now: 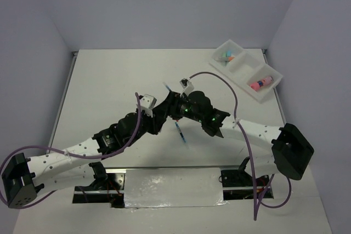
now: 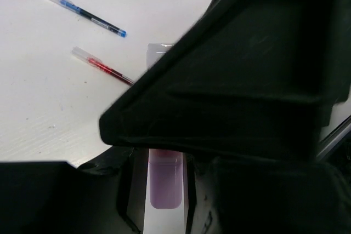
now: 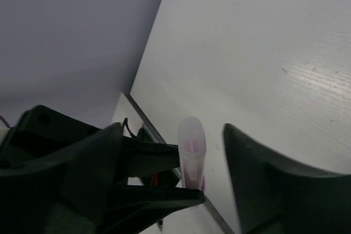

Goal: Sort the stationery into containers
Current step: Place the pen in the storage box.

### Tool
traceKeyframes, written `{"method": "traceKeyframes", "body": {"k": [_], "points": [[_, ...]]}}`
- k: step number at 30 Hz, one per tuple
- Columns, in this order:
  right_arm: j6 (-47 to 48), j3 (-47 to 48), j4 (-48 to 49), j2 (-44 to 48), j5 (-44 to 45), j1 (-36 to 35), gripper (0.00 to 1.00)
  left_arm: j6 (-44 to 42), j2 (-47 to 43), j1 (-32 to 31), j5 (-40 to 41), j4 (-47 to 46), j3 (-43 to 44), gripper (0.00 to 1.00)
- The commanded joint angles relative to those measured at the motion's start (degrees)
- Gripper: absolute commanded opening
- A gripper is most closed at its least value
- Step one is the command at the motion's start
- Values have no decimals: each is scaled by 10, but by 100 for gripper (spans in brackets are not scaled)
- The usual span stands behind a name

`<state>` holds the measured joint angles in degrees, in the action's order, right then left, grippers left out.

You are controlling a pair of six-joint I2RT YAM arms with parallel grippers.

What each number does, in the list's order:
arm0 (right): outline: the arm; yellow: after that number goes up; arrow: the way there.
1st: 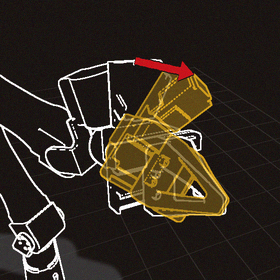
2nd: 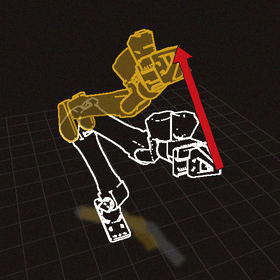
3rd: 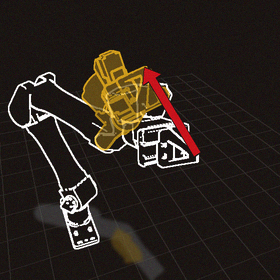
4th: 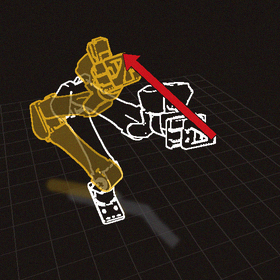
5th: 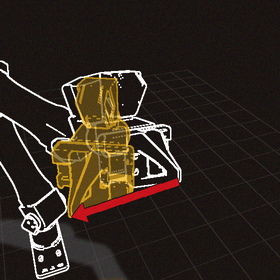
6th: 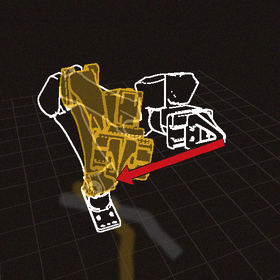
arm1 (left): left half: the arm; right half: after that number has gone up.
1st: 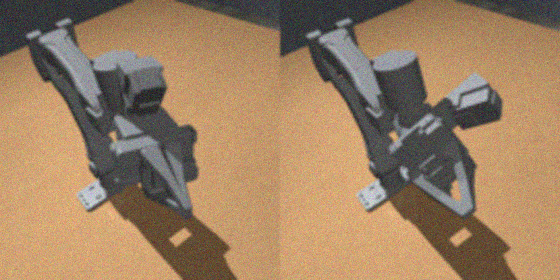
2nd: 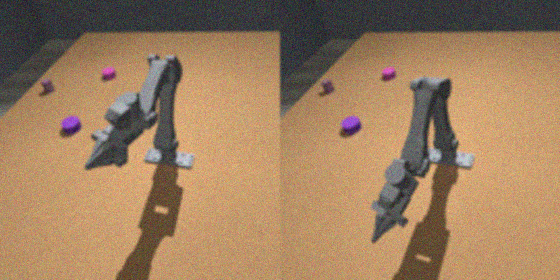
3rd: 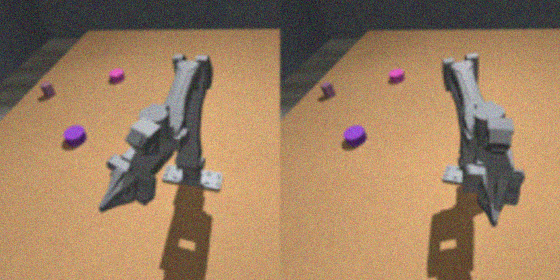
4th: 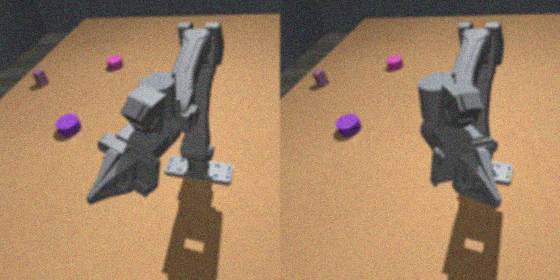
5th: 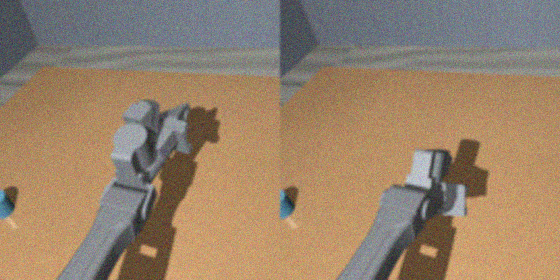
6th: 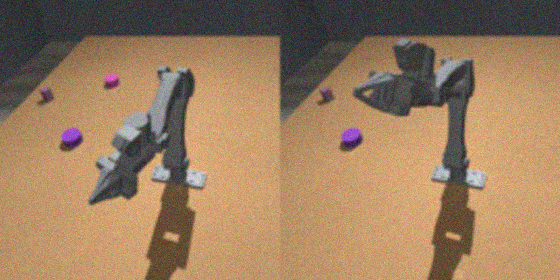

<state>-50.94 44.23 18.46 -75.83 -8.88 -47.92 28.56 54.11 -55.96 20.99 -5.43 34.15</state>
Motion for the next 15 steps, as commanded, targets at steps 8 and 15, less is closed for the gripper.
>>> {"method": "traceKeyframes", "body": {"k": [8, 15], "points": [[-14, -16, 39, 4, 88, -45, 0, -11, -10, 2, 49, -38, 31, 34], [98, 47, -1, -31, 129, 84, 0, 53, 18, 2, 102, 87, 88, 99]]}}
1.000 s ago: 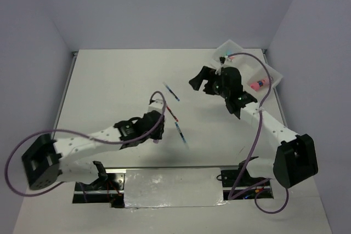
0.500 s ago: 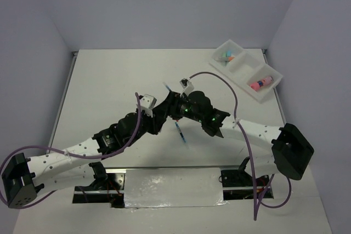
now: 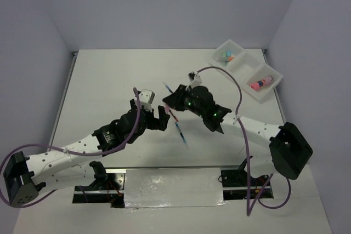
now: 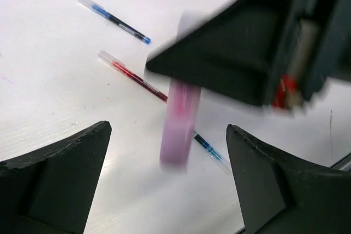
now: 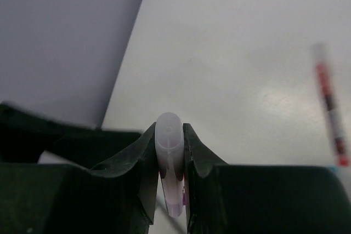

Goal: Sort the stationery into containers
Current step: Place the pen in the storage box.

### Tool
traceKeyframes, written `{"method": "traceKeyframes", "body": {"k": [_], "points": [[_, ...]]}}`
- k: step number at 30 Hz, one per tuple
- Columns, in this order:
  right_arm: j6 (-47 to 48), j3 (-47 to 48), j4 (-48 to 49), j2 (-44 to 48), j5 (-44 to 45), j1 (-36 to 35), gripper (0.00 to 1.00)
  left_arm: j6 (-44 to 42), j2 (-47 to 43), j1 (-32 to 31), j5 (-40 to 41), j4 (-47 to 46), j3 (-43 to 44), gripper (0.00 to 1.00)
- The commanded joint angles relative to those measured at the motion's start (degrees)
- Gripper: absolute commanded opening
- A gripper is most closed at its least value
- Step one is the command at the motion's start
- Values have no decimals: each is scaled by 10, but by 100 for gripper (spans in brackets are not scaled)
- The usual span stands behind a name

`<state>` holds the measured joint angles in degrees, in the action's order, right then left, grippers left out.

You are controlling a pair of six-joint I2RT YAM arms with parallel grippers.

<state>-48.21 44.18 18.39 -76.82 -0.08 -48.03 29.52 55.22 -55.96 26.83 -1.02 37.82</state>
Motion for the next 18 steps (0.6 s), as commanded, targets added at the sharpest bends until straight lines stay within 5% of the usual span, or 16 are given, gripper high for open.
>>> {"method": "traceKeyframes", "body": {"k": [1, 5, 10, 18], "points": [[79, 61, -11, -32, 52, 112, 0, 57, 13, 2, 52, 65, 58, 99], [151, 168, -62, -119, 76, 238, 0, 99, 2, 2, 69, 128, 59, 99], [210, 419, -186, -303, 126, 351, 0, 94, -17, 3, 44, 132, 45, 99], [229, 736, -332, -499, 164, 441, 7, 84, -9, 6, 25, 116, 41, 99]]}}
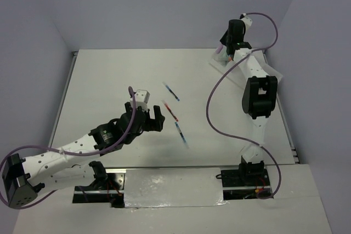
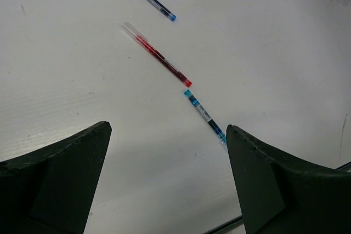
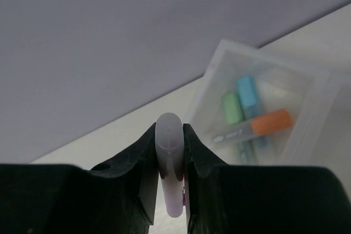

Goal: Sort the stationery into containers
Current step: Place the pen in the storage box.

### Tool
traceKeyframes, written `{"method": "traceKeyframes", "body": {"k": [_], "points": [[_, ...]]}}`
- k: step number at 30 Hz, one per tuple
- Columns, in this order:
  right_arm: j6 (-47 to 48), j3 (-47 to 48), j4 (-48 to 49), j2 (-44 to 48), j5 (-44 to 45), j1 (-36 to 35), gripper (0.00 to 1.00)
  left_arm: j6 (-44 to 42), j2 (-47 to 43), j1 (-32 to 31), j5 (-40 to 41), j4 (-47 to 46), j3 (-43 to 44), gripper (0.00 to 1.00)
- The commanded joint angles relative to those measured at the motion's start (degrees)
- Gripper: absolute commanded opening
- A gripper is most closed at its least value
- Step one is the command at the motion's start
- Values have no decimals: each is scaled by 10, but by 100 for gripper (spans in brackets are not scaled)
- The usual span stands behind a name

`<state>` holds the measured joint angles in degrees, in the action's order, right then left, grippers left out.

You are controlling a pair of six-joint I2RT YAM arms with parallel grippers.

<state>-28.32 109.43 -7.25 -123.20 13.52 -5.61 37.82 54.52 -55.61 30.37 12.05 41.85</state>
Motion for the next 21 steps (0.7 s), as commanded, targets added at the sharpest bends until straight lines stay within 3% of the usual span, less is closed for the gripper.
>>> {"method": "traceKeyframes", "body": {"k": [1, 4, 5, 7, 8, 10, 15, 17, 21], "points": [[31, 110, -89, -69, 29, 21, 10, 1, 9, 2, -9, -12, 7, 99], [36, 184, -119, -108, 21, 35, 24, 5, 29, 3, -11, -3, 21, 99], [38, 204, -122, -127, 20, 38, 36, 7, 30, 3, -11, 2, 24, 99], [33, 219, -136, -140, 30, 45, 48, 9, 20, 3, -13, 20, 34, 99], [32, 218, -137, -143, 28, 48, 71, 9, 13, 3, -11, 27, 36, 99], [37, 216, -137, -144, 23, 52, 99, 9, -1, 3, -6, 61, 49, 99], [77, 179, -153, -61, 8, 39, 100, 33, -11, 4, 70, 179, 115, 99], [105, 91, -153, 0, 6, 12, 100, 51, -7, 5, 111, 246, 150, 99], [139, -148, -120, 222, -79, -51, 99, 92, -10, 13, 153, 342, 199, 99]]}}
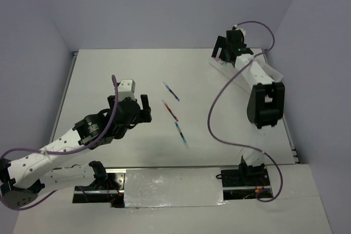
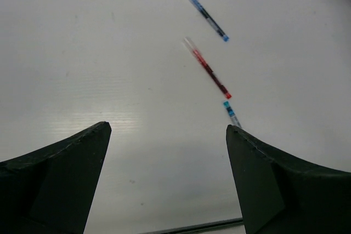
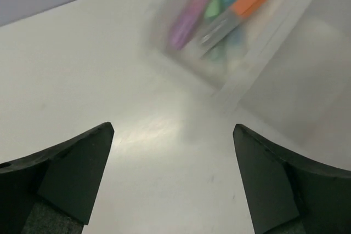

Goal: Sort the stationery into containers
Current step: Place the pen in the storage box, then pick up the pen from the center of the board.

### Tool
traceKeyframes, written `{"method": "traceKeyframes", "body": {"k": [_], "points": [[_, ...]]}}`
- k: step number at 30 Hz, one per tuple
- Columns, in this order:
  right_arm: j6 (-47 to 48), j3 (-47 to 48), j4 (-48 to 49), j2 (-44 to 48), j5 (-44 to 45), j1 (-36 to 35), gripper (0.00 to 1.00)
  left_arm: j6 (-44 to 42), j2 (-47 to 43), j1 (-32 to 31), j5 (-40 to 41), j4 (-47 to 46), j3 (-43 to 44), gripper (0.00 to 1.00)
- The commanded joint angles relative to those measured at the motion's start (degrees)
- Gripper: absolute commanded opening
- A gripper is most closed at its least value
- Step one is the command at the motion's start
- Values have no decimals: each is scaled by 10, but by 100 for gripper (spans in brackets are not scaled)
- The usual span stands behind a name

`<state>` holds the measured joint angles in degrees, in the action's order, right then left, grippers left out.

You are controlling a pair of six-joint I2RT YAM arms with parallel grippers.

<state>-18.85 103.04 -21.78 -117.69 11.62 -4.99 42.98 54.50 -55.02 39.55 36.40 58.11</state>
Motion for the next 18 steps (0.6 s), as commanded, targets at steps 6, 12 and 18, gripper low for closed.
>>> {"method": "traceKeyframes", "body": {"k": [6, 12, 18], "points": [[9, -381, 61, 332, -57, -240, 77, 38, -23, 16, 94, 222, 96, 99], [-46, -452, 33, 365, -18, -417, 67, 11, -54, 19, 106, 239, 90, 99], [-75, -477, -9, 305, 22, -491, 67, -28, -81, 20, 111, 229, 41, 99]]}}
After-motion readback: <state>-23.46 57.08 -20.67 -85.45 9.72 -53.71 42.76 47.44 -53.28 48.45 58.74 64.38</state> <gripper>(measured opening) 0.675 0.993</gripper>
